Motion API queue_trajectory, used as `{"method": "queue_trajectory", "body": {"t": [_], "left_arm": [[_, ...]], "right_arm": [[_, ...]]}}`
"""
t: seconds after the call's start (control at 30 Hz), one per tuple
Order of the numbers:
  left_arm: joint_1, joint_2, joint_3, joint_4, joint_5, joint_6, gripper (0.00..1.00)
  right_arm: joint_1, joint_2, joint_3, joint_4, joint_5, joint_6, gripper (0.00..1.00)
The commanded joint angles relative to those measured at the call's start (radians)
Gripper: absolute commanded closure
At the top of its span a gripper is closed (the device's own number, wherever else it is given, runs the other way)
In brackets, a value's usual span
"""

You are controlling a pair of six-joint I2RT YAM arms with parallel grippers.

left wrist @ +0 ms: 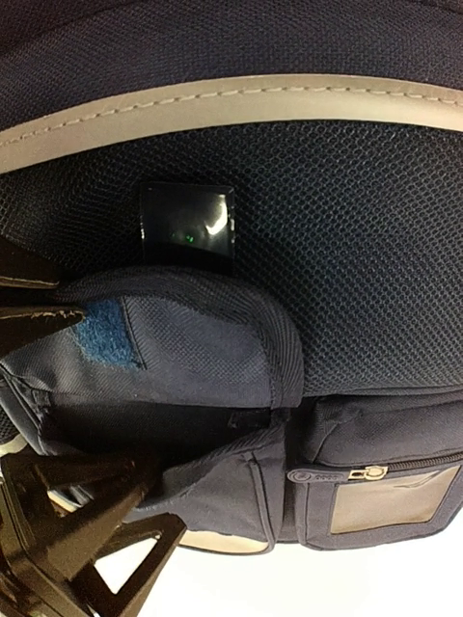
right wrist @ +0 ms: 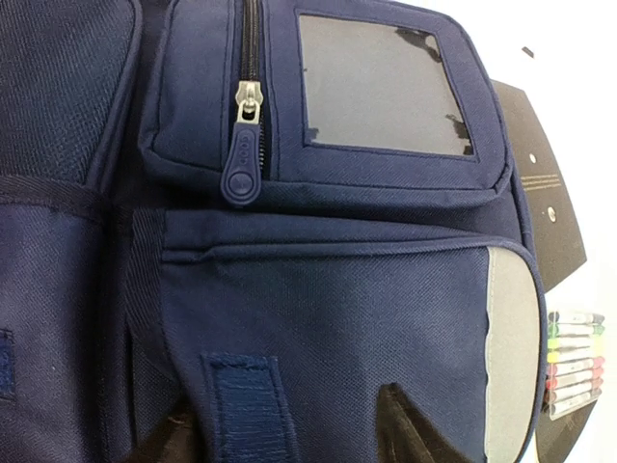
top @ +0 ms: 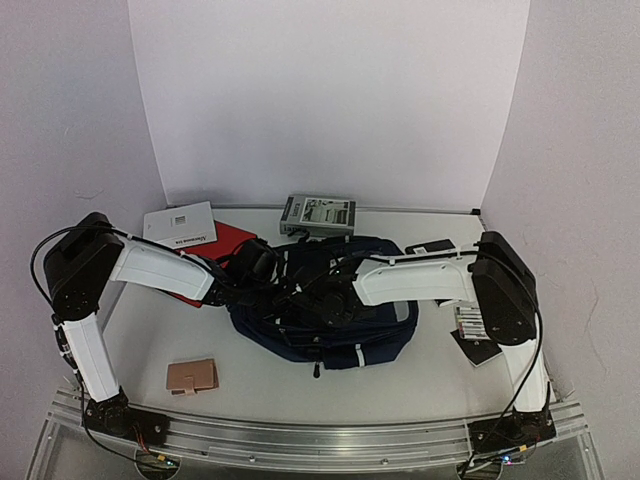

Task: Pack the student bag
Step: Adjust the student bag at the center of the board.

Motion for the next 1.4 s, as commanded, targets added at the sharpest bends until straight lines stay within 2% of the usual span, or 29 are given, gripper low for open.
{"method": "queue_trajectory", "body": {"t": [0.0,0.13,0.2,0.43,0.8,0.9,0.97,1.1,1.2,1.3,1.37], "left_arm": [[0.028,-0.025,-0.024,-0.041,-0.062,-0.01,1.0],[0.033,0.002,-0.02,-0.018,-0.056,-0.019,1.0],[0.036,0.017,-0.018,-0.01,-0.057,-0.024,1.0],[0.039,0.099,0.039,-0.022,-0.065,-0.024,1.0],[0.04,0.189,0.155,0.011,-0.019,0.045,1.0],[0.041,0.164,0.158,0.0,-0.013,0.066,0.88],[0.041,0.11,0.143,-0.009,-0.017,0.087,0.71],[0.041,-0.046,0.1,-0.078,-0.046,0.131,0.33],[0.043,-0.182,0.055,-0.17,-0.075,0.153,0.15],[0.065,-0.292,-0.014,-0.265,-0.088,0.149,0.06],[0.089,-0.358,-0.051,-0.344,-0.09,0.142,0.03]], "right_arm": [[-0.009,-0.056,0.011,-0.106,0.107,0.047,0.61],[-0.008,-0.099,-0.007,-0.069,0.091,0.048,0.93],[-0.009,-0.125,-0.011,-0.065,0.09,0.058,1.0],[-0.013,-0.253,-0.062,-0.031,0.121,0.091,1.0],[-0.05,-0.304,-0.174,0.014,0.101,0.138,1.0],[-0.05,-0.322,-0.183,0.049,0.073,0.108,1.0],[-0.05,-0.33,-0.184,0.08,0.04,0.073,0.93],[-0.05,-0.373,-0.195,0.146,-0.059,0.002,0.68],[-0.049,-0.421,-0.218,0.214,-0.148,-0.051,0.48],[-0.045,-0.479,-0.255,0.306,-0.29,-0.107,0.34],[-0.036,-0.501,-0.283,0.385,-0.376,-0.125,0.28]]}}
